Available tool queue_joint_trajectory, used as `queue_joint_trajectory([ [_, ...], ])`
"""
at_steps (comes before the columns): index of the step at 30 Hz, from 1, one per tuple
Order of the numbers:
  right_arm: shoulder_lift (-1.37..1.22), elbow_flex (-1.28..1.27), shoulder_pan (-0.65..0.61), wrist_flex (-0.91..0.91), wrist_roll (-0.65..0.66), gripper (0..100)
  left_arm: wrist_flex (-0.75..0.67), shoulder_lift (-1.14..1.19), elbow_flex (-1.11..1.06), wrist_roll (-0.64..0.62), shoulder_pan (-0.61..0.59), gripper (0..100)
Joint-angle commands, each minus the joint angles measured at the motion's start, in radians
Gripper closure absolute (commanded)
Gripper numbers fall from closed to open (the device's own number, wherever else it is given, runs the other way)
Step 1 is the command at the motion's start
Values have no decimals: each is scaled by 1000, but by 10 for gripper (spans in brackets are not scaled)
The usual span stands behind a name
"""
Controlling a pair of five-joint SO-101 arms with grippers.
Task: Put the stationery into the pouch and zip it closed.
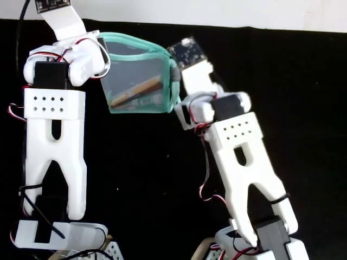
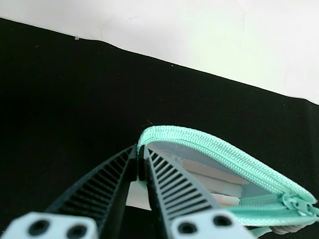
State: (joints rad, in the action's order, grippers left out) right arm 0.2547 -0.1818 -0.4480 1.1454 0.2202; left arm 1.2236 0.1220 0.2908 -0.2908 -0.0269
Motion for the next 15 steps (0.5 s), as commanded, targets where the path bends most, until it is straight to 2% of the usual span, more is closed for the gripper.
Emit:
queue_joint_trajectory([
  [1, 42, -51, 2, -110, 12, 889, 11, 104, -22, 5, 39, 994],
  [9, 42, -272, -1, -232, 12, 889, 11, 104, -22, 5, 39, 994],
  [15, 41, -389, -10, -567, 12, 889, 9, 104, -22, 5, 39, 994],
])
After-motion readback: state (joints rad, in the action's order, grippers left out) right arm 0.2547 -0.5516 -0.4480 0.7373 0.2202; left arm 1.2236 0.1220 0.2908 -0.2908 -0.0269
